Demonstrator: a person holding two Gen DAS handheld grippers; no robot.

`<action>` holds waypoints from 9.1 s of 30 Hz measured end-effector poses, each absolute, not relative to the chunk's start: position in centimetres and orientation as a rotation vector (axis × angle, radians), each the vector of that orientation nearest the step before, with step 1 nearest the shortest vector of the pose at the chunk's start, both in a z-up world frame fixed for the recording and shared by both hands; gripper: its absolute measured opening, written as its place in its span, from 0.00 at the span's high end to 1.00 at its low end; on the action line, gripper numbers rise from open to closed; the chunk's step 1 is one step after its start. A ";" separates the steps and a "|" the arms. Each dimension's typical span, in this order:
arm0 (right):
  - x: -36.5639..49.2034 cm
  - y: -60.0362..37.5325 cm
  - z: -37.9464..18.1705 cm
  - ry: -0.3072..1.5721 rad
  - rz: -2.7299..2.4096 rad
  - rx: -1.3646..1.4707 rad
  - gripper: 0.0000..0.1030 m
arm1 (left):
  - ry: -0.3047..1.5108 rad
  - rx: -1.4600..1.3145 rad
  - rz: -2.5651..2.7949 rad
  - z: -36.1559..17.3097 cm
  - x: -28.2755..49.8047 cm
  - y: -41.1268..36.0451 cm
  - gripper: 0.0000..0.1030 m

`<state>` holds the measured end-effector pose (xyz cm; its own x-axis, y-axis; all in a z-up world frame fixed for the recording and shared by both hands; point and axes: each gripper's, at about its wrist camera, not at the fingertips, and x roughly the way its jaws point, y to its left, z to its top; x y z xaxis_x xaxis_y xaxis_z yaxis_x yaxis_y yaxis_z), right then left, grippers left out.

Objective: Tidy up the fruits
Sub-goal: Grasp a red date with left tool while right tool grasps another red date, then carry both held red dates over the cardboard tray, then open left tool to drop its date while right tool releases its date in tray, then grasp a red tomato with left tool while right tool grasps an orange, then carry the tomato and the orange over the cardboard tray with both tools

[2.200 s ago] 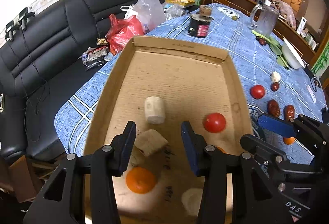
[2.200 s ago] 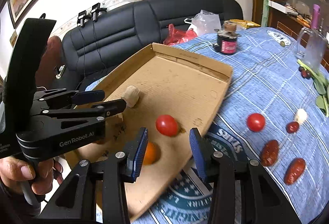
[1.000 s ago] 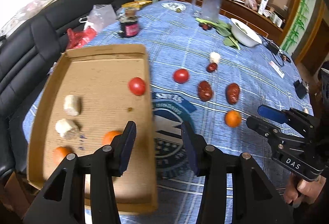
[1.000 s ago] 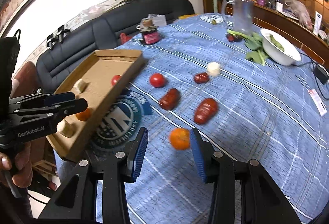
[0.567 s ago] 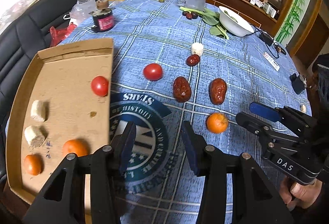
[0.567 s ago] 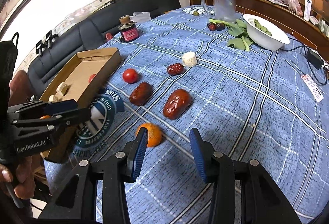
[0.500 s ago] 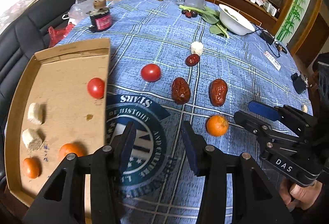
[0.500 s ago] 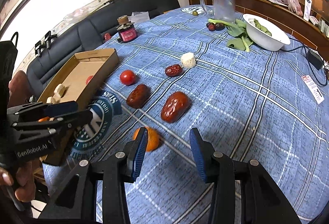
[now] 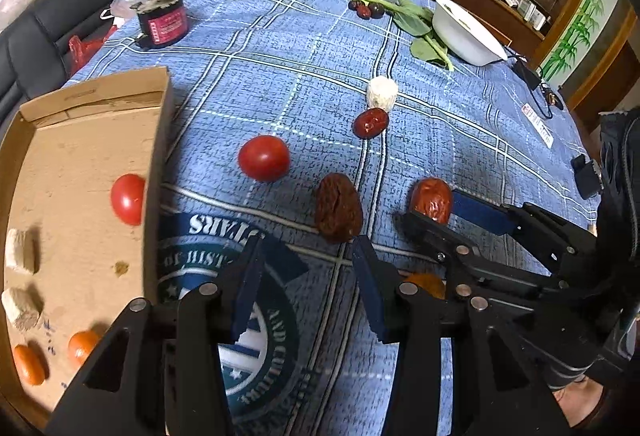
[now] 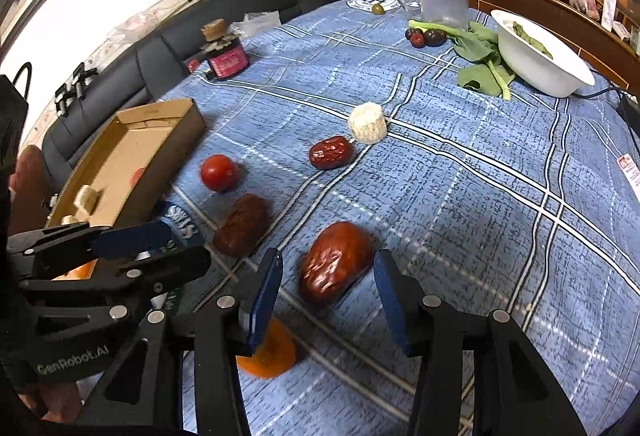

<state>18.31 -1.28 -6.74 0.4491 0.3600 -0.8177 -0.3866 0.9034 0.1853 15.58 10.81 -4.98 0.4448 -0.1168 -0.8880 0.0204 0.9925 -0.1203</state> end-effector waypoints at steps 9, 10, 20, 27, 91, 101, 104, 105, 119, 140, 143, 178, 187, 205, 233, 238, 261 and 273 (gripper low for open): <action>17.8 -4.2 -5.9 0.969 0.433 0.047 0.62 | 1.128 -0.045 -0.094 -6.7 17.8 8.8 0.58; 17.6 -4.5 -5.7 0.964 0.431 0.054 0.62 | 1.115 -0.028 -0.089 -6.8 17.9 8.5 0.58; 15.3 -5.7 -3.9 0.926 0.431 0.079 0.62 | 1.053 0.026 -0.052 -6.0 16.1 8.2 0.80; 14.1 -4.0 -3.0 0.910 0.465 0.063 0.62 | 1.014 -0.002 -0.024 -4.4 13.8 9.7 0.80; 11.8 12.1 0.3 0.858 0.694 -0.120 0.63 | 0.893 -0.112 0.186 -0.4 8.2 24.6 0.80; 13.7 15.7 0.2 0.874 0.745 -0.122 0.63 | 0.895 -0.155 0.235 0.2 9.6 29.0 0.80; 14.2 16.8 0.2 0.873 0.759 -0.130 0.63 | 0.903 -0.155 0.244 0.1 10.2 29.8 0.80; 14.4 17.3 0.2 0.871 0.766 -0.132 0.63 | 0.904 -0.153 0.248 0.1 10.5 30.0 0.80; 15.4 22.6 -3.7 0.969 0.837 -0.242 0.63 | 1.003 -0.166 0.294 -2.9 15.7 32.5 0.80; 14.5 23.0 -4.8 0.985 0.855 -0.264 0.54 | 1.029 -0.164 0.321 -4.6 15.5 32.6 0.45; 14.1 22.0 -3.8 0.967 0.851 -0.245 0.54 | 1.000 -0.165 0.316 -3.7 14.5 32.1 0.45; 10.2 0.1 -2.0 0.940 0.564 -0.035 0.46 | 0.913 -0.118 0.034 0.7 9.3 18.0 0.45; 10.5 -2.7 -3.7 0.977 0.520 -0.009 0.46 | 0.929 -0.091 -0.010 0.3 10.5 14.9 0.45; 11.8 -0.5 -5.9 1.014 0.561 -0.032 0.46 | 0.996 -0.045 -0.036 -2.5 15.5 12.1 0.45; 11.8 -0.1 -5.0 0.940 0.535 -0.104 0.70 | 1.005 -0.019 0.004 -5.2 17.1 11.3 0.70; 10.8 -0.1 -4.1 0.926 0.541 -0.101 0.70 | 0.971 -0.032 0.015 -4.1 14.3 11.9 0.70; 8.0 3.0 -1.6 0.881 0.601 -0.093 0.70 | 0.857 -0.059 0.121 -1.2 6.0 15.4 0.70; 7.1 5.8 -0.8 0.868 0.633 -0.123 0.70 | 0.816 -0.078 0.174 -0.3 4.0 18.5 0.70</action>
